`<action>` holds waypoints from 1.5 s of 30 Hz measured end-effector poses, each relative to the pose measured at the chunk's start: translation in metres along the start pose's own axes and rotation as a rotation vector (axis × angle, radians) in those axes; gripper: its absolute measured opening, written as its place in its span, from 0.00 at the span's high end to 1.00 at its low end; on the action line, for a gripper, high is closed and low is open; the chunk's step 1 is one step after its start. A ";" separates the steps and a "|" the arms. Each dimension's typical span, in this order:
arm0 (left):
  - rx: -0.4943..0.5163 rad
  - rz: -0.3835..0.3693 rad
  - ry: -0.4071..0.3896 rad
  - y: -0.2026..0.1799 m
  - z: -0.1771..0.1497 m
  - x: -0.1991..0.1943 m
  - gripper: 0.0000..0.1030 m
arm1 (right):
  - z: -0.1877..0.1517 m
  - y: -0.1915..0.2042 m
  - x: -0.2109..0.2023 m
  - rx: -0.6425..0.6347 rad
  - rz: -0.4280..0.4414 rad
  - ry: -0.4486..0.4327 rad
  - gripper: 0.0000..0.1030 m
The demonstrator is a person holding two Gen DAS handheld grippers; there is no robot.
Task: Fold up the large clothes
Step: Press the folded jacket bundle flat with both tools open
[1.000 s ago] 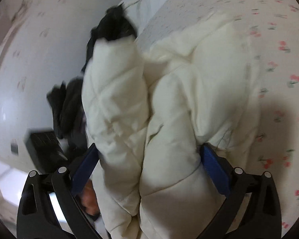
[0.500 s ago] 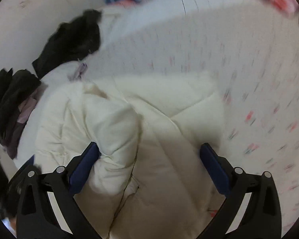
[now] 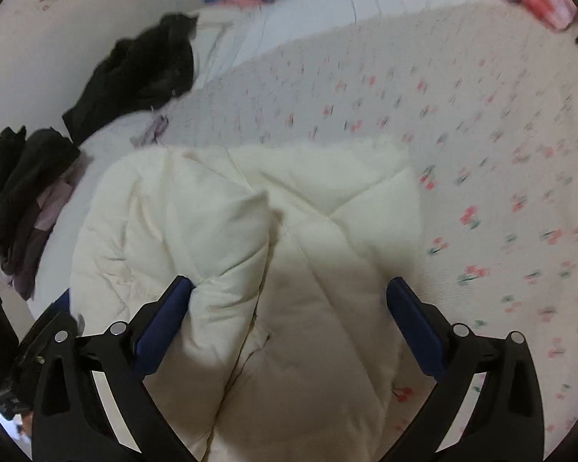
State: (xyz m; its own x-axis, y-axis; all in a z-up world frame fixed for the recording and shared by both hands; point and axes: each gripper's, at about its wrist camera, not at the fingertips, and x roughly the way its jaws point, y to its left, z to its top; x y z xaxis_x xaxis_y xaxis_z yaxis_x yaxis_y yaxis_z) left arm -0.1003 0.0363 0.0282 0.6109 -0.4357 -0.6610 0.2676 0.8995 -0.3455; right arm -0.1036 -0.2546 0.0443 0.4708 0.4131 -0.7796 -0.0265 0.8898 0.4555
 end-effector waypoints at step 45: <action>-0.094 0.098 0.119 0.046 -0.075 -0.067 0.05 | -0.108 -0.032 -0.084 0.021 0.091 0.167 0.06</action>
State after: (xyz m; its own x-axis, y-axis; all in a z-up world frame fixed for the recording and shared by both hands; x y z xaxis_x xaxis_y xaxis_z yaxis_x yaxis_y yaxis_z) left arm -0.1845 0.1046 0.0067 0.5366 -0.3523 -0.7667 0.1370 0.9330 -0.3328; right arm -0.2380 -0.2972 0.0488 0.3142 0.5199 -0.7944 -0.0429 0.8437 0.5351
